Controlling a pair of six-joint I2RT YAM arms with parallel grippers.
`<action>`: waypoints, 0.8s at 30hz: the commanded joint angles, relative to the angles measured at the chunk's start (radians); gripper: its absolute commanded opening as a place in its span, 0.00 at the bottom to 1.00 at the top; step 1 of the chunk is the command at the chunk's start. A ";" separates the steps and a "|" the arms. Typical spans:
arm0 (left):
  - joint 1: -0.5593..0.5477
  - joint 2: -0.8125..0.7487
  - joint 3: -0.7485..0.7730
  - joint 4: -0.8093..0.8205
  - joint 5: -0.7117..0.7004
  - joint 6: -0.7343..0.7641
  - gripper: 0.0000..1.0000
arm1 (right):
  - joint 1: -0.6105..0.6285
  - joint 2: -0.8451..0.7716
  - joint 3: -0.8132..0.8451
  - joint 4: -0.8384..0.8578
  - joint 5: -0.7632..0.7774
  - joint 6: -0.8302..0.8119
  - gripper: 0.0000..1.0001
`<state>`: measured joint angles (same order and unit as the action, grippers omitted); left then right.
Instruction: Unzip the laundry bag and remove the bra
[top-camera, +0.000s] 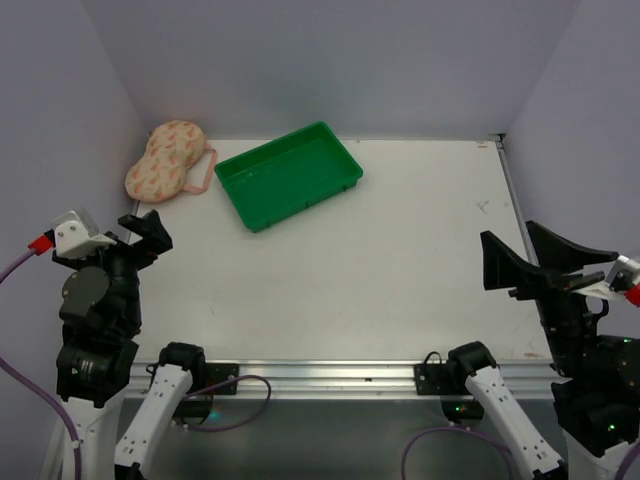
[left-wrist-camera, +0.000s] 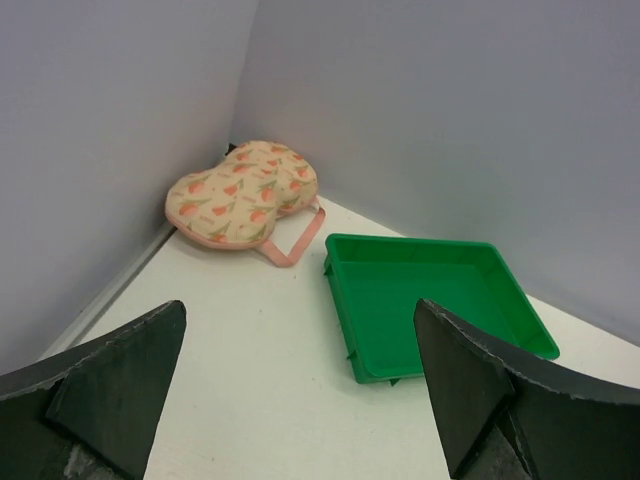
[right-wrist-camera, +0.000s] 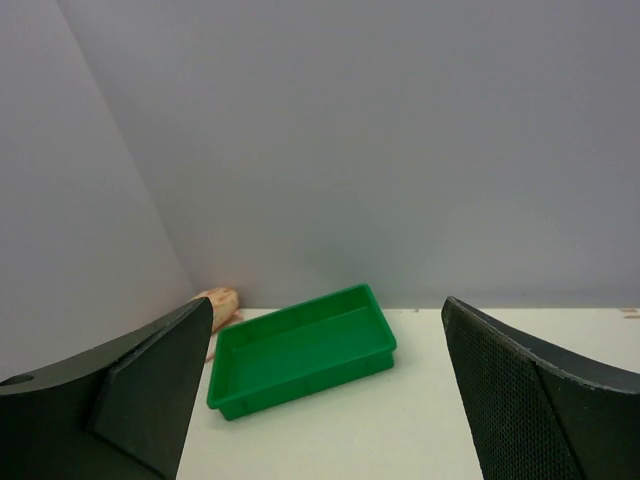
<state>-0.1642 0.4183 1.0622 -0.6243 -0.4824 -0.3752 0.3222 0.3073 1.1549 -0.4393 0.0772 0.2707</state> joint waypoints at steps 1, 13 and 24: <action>0.002 0.072 -0.028 -0.009 0.031 -0.060 1.00 | -0.002 0.021 -0.035 0.007 -0.062 0.062 0.99; 0.017 0.507 -0.246 0.221 0.339 -0.542 1.00 | -0.002 0.131 -0.228 -0.065 -0.226 0.281 0.99; 0.291 0.704 -0.287 0.573 0.194 -0.743 1.00 | 0.000 0.228 -0.311 -0.081 -0.465 0.271 0.99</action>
<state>0.0521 1.1042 0.8021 -0.2657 -0.1986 -1.0302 0.3222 0.5377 0.8555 -0.5461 -0.2790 0.5274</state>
